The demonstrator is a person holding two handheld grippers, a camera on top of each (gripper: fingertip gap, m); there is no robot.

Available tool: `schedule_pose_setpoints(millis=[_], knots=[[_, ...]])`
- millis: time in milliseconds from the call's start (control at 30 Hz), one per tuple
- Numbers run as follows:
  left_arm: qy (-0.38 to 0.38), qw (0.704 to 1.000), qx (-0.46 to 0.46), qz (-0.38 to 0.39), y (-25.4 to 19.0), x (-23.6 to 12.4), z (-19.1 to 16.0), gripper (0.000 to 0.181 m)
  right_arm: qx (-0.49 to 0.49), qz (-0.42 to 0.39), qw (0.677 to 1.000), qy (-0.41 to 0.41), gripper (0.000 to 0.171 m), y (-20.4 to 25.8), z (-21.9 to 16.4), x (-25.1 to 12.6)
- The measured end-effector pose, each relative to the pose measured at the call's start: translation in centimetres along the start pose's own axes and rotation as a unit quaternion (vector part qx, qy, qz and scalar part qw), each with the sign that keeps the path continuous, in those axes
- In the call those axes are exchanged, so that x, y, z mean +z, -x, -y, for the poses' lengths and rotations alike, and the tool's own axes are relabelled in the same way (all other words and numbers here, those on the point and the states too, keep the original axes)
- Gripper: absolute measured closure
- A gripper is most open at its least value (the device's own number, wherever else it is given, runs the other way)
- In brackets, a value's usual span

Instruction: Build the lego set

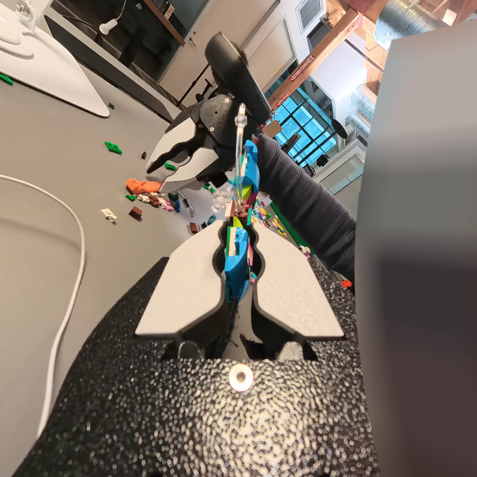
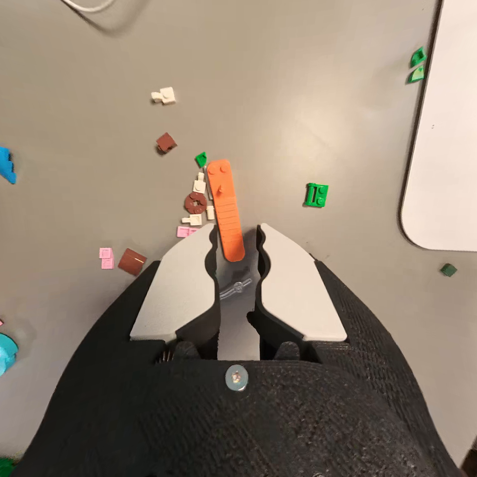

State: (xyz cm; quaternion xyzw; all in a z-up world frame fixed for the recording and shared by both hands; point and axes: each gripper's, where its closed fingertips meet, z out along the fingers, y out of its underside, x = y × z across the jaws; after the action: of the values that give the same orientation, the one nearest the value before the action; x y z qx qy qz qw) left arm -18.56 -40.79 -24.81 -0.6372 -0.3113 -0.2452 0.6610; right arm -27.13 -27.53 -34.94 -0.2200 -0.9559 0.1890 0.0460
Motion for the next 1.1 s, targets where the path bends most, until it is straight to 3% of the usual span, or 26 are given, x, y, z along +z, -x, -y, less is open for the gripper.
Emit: schedule_pose_setpoints(millis=[200,400,533,700,867,933,1100], knots=[[-0.007,1.000,-0.010,-0.003,0.2,-0.6,0.3,0.165,0.023,0.025,0.999,0.010,0.154,-0.5,-0.3,0.4],[-0.012,1.000,-0.012,0.001,0.5,-1.0,0.6,0.165,-0.002,-0.009,1.000,-0.024,0.156,0.1,-0.2,-1.3],[0.000,1.000,-0.012,-0.012,-0.2,-0.7,0.1,0.165,-0.035,0.003,0.997,-0.065,0.156,6.0,-0.9,-4.3],[0.042,0.998,-0.036,-0.041,-1.2,0.6,-2.0,0.165,-0.073,-0.001,0.997,-0.030,0.156,14.2,-4.9,-3.5],[0.086,0.994,-0.045,-0.058,-2.5,2.3,-4.7,0.165,-0.054,-0.018,0.998,-0.034,0.156,15.9,-6.5,-2.5],[0.094,0.993,-0.046,-0.056,-2.8,2.9,-5.3,0.165,-0.033,-0.039,0.998,-0.038,0.154,15.4,-6.8,-2.7],[0.104,0.993,-0.041,-0.046,-3.0,3.7,-6.2,0.165,0.048,-0.043,0.994,-0.086,0.128,18.2,-8.1,-5.0]])
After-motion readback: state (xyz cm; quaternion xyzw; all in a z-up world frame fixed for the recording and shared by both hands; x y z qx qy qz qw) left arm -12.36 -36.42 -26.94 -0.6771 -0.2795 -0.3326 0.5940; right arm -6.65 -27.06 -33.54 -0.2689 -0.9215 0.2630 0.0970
